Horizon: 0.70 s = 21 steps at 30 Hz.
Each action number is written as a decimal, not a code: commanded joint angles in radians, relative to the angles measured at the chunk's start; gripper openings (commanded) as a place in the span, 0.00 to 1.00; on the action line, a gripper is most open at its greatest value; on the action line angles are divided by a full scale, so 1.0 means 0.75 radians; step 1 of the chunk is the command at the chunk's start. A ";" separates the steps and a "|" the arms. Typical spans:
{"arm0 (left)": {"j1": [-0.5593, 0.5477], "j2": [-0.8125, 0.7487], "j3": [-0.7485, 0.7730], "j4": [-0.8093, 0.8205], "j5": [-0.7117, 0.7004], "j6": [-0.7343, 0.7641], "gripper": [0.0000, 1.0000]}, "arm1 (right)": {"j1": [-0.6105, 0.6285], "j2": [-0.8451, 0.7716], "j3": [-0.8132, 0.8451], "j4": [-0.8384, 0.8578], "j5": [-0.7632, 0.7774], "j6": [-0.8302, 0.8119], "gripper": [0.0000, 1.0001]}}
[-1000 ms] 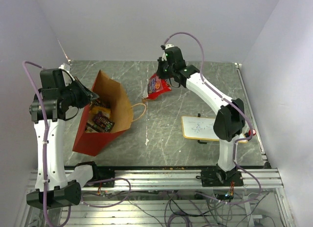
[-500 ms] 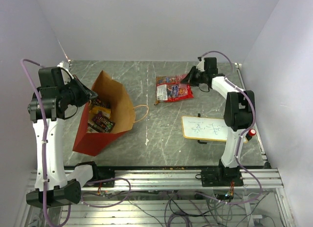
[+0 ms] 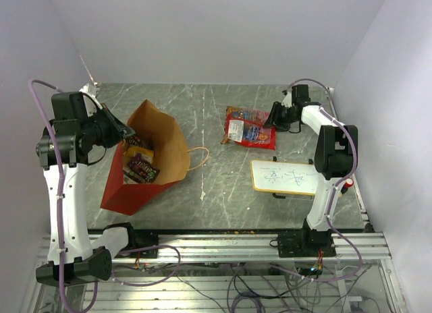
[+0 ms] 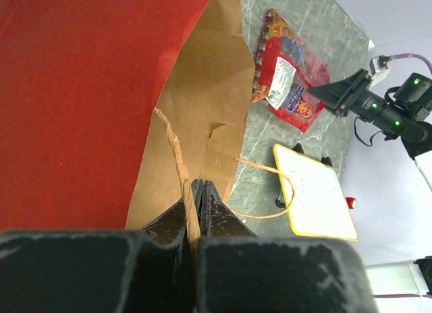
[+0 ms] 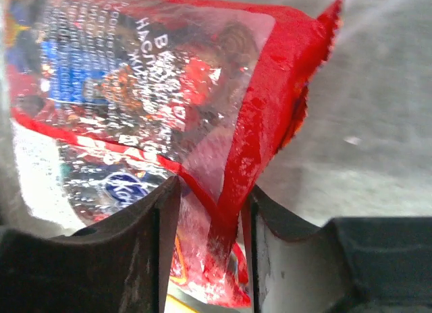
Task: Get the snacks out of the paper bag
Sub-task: Place the snack at the center of the board.
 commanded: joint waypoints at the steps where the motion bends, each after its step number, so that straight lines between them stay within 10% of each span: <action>1: 0.008 -0.048 -0.018 0.031 0.084 -0.012 0.07 | -0.027 0.004 0.097 -0.330 0.296 -0.122 0.47; 7: 0.008 -0.102 -0.134 0.118 0.152 -0.086 0.07 | 0.031 -0.334 -0.085 -0.296 0.256 -0.007 0.78; 21: 0.008 -0.163 -0.166 0.112 0.156 -0.085 0.07 | 0.781 -0.743 -0.238 -0.117 -0.119 0.601 0.79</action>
